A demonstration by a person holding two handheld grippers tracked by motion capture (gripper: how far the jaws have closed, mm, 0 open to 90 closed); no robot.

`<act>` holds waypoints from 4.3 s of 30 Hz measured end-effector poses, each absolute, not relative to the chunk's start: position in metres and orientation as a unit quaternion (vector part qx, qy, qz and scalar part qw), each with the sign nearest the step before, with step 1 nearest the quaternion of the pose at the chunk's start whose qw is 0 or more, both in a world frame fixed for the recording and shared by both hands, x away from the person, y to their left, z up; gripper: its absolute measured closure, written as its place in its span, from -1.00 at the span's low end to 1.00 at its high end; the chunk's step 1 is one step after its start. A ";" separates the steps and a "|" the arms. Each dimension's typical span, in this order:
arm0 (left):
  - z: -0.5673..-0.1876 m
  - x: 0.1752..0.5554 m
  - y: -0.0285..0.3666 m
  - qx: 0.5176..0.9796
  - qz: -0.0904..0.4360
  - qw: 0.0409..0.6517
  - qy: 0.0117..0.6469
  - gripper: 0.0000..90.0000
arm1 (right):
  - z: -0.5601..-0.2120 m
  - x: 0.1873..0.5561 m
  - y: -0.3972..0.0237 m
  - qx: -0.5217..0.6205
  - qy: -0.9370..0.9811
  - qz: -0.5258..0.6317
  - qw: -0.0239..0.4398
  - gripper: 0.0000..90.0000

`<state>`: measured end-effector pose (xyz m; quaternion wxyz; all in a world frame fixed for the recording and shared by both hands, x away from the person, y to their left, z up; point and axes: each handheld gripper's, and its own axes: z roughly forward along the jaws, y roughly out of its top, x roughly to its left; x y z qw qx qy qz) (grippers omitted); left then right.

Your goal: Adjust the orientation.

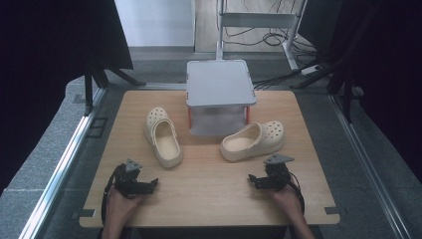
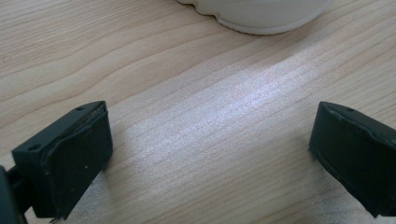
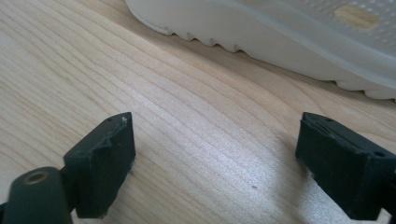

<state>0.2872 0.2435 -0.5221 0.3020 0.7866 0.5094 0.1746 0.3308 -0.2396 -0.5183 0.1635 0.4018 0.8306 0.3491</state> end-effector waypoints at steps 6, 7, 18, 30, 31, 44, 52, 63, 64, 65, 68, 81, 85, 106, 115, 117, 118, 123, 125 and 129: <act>-0.522 0.289 0.245 0.791 0.173 0.303 0.503 -1.00 | -0.519 0.331 -0.238 0.399 0.835 0.344 0.159 -0.93; -0.522 0.289 0.245 0.790 0.173 0.304 0.503 -1.00 | -0.519 0.331 -0.238 0.399 0.835 0.344 0.158 -0.93; -0.522 0.292 0.245 0.790 0.172 0.306 0.503 -1.00 | -0.519 0.331 -0.236 0.400 0.837 0.340 0.156 -1.00; -0.522 0.292 0.245 0.791 0.172 0.305 0.502 -1.00 | -0.508 0.330 -0.235 0.390 0.843 0.343 0.143 -0.92; -0.522 0.292 0.245 0.791 0.172 0.305 0.502 -1.00 | -0.505 0.329 -0.235 0.384 0.845 0.344 0.142 -0.94; -0.522 0.293 0.244 0.790 0.171 0.306 0.503 -1.00 | -0.474 0.325 -0.212 0.331 0.859 0.373 0.117 -1.00; -0.522 0.293 0.244 0.790 0.171 0.306 0.503 -1.00 | -0.458 0.338 -0.183 0.313 0.865 0.382 0.092 -1.00; -0.522 0.293 0.244 0.790 0.171 0.306 0.503 -1.00 | -0.449 0.361 -0.140 0.291 0.874 0.385 0.066 -1.00; -0.522 0.293 0.244 0.790 0.171 0.306 0.503 -1.00 | -0.449 0.361 -0.140 0.291 0.874 0.385 0.066 -1.00; -0.522 0.293 0.244 0.790 0.172 0.306 0.503 -1.00 | -0.448 0.363 -0.136 0.287 0.874 0.385 0.065 -1.00; -0.522 0.293 0.245 0.791 0.172 0.305 0.502 -1.00 | -0.444 0.368 -0.124 0.284 0.876 0.385 0.063 -1.00; -0.522 0.293 0.245 0.791 0.172 0.305 0.501 -1.00 | -0.442 0.397 -0.072 0.292 0.879 0.375 0.053 -0.92; -0.522 0.293 0.245 0.792 0.172 0.305 0.501 -1.00 | -0.441 0.405 -0.054 0.285 0.882 0.372 0.055 -0.88; -0.522 0.293 0.244 0.792 0.171 0.306 0.499 -1.00 | -0.447 0.450 0.037 0.303 0.882 0.350 0.088 -0.23; -0.522 0.294 0.244 0.793 0.170 0.307 0.497 -1.00 | -0.461 0.472 0.070 0.326 0.882 0.321 0.110 -0.04; -0.523 0.294 0.244 0.793 0.171 0.307 0.497 -1.00 | -0.463 0.478 0.073 0.337 0.881 0.315 0.107 0.05; -0.523 0.294 0.244 0.793 0.171 0.307 0.497 -1.00 | -0.464 0.480 0.074 0.340 0.882 0.309 0.104 0.08; -0.523 0.294 0.244 0.794 0.170 0.307 0.497 -1.00 | -0.469 0.485 0.076 0.354 0.883 0.297 0.085 0.51; -0.523 0.294 0.244 0.794 0.170 0.307 0.497 -1.00 | -0.467 0.483 0.075 0.369 0.877 0.296 0.081 0.59; -0.522 0.294 0.244 0.794 0.170 0.307 0.496 -1.00 | -0.462 0.480 0.073 0.377 0.875 0.295 0.076 0.67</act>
